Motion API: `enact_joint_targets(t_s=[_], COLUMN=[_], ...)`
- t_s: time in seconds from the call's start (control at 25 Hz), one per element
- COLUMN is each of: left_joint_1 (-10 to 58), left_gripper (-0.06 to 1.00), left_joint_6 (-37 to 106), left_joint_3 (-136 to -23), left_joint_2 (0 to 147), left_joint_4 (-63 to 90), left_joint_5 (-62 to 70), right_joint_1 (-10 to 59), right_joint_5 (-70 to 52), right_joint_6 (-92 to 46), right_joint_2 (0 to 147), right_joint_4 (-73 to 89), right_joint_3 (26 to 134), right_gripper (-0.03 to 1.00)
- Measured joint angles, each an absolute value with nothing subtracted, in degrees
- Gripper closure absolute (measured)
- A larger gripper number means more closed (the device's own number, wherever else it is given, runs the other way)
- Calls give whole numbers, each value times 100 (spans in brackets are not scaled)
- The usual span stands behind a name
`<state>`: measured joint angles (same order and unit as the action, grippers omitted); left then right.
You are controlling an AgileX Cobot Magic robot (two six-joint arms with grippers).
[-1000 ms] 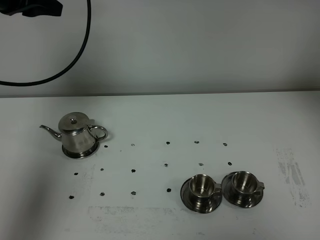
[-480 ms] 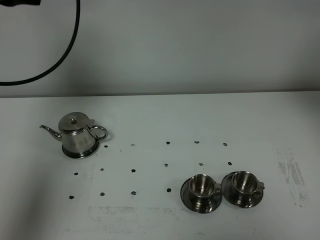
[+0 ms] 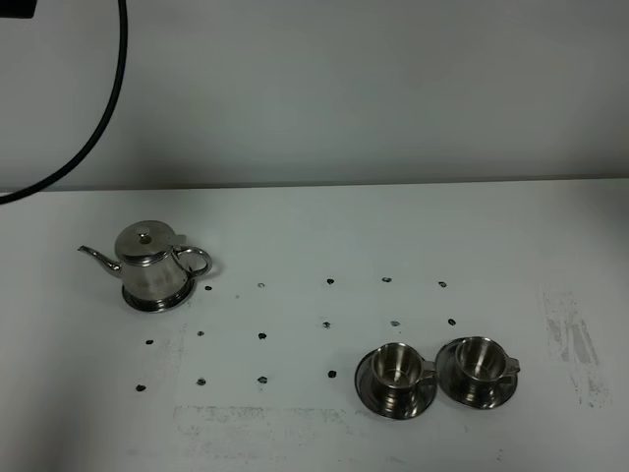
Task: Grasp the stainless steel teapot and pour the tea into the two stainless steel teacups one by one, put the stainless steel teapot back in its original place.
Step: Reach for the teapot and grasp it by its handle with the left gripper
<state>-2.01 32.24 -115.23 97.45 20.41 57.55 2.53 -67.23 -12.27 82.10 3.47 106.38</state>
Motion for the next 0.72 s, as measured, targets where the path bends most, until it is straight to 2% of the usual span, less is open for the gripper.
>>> enact_joint_targets(t_s=[0.28,0.44,0.72], left_joint_1=[-201,-201,-201], left_gripper=[65,65,65], left_joint_6=[3266,3266,3261], left_joint_3=[-9214,-7902,-6649], left_joint_2=[8337,7677,7426], left_joint_4=[2012,2007,2002], left_joint_5=[3948,2819,1993], right_joint_1=[253,253,253], right_joint_5=[-5967,-5878,-6000], right_joint_6=[-1298,-1298,-1238], right_joint_2=[6550,5795,4748], right_joint_4=[335,335,402], right_joint_3=[9021,8499,7793], right_gripper=[50,50,52])
